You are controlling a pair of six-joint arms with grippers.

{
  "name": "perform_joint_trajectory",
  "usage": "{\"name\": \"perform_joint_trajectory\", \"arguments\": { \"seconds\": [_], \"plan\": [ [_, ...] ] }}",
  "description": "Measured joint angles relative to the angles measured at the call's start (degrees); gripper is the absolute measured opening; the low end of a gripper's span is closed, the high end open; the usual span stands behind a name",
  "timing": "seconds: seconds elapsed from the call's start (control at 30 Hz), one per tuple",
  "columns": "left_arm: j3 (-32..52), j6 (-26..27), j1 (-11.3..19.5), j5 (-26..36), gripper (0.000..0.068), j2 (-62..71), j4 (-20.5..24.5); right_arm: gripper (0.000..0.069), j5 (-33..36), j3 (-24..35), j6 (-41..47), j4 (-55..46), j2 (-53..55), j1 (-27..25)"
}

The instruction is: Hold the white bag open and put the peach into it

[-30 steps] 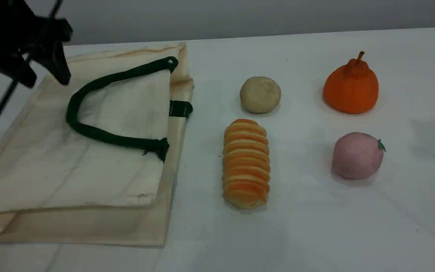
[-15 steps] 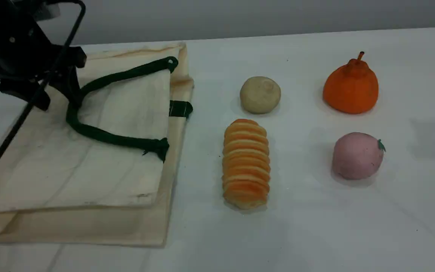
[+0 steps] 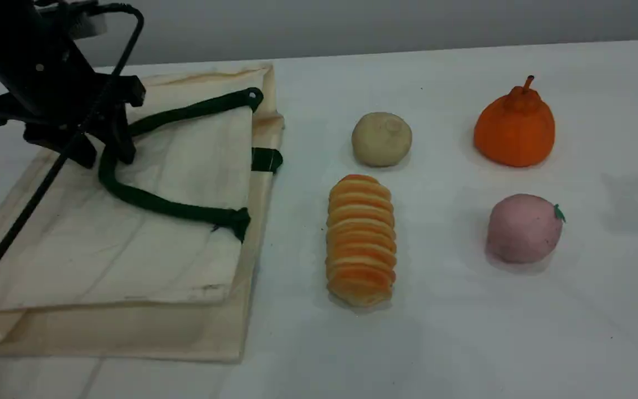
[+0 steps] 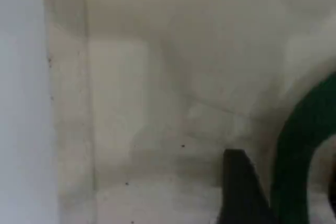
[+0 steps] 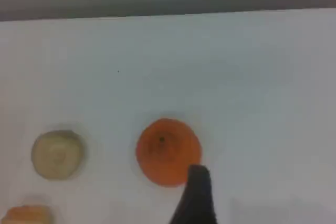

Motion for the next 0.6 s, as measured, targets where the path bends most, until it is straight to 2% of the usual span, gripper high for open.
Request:
{"name": "perform_joint_trajectory", "arguments": {
  "seconds": [0.13,0.2,0.4,0.5,0.6],
  "plan": [
    [0.0,1.5,0.0,0.09,0.0166,0.0,0.0,0.0563,0.13,0.0,0.0,0.06,0.0,0.0],
    [0.0,3.1,0.0,0.09,0.0105,0.0,0.0,0.0557,0.13,0.0,0.0,0.11,0.0,0.0],
    [-2.01,9.88,0.0,3.3,0.0095,0.0,0.2,0.0554,0.81,0.0,0.0,0.1,0.0,0.0],
    [-6.31,12.66,0.0,8.94,0.0095,0.0,0.32,0.0554,0.81,0.0,0.0,0.1,0.0,0.0],
    [-12.19,15.08,0.0,17.49,0.0095,0.0,0.38,0.0554,0.81,0.0,-0.05,0.1,0.0,0.0]
  ]
}}
